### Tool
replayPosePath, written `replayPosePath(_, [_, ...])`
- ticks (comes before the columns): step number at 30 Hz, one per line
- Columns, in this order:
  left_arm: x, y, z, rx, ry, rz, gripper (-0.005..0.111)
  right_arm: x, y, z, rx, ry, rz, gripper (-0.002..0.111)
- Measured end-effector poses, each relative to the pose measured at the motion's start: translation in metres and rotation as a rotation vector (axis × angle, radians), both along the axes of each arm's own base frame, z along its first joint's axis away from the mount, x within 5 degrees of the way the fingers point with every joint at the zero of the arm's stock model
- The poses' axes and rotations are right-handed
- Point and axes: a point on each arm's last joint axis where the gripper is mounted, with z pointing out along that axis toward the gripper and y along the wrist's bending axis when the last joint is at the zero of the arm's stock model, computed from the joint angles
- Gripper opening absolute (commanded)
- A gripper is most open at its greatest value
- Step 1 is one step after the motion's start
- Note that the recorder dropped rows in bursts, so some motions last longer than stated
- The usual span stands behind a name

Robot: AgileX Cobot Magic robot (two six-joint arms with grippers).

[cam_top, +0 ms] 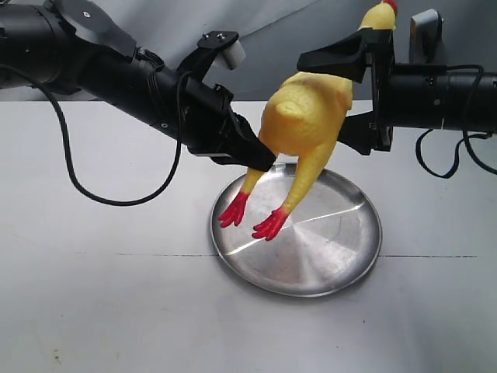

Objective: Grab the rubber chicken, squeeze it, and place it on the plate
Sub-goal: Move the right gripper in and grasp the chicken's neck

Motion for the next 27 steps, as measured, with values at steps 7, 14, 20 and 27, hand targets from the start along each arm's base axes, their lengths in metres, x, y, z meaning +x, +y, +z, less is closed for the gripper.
replayPosePath(7, [0.002, -0.002, -0.011, 0.006, 0.039, -0.015, 0.000, 0.003, 0.010, -0.016, 0.006, 0.048, 0.020, 0.081])
replayPosePath(14, [0.003, -0.002, -0.015, 0.006, 0.049, -0.013, 0.000, 0.002, 0.012, -0.015, 0.027, 0.055, 0.027, 0.000])
replayPosePath(20, [0.003, -0.002, -0.016, 0.004, 0.053, -0.012, 0.000, 0.002, 0.012, -0.015, 0.025, 0.048, 0.028, 0.000])
replayPosePath(27, [0.003, -0.002, -0.016, 0.004, 0.053, -0.012, 0.000, 0.002, 0.012, -0.015, 0.025, 0.048, 0.028, 0.012])
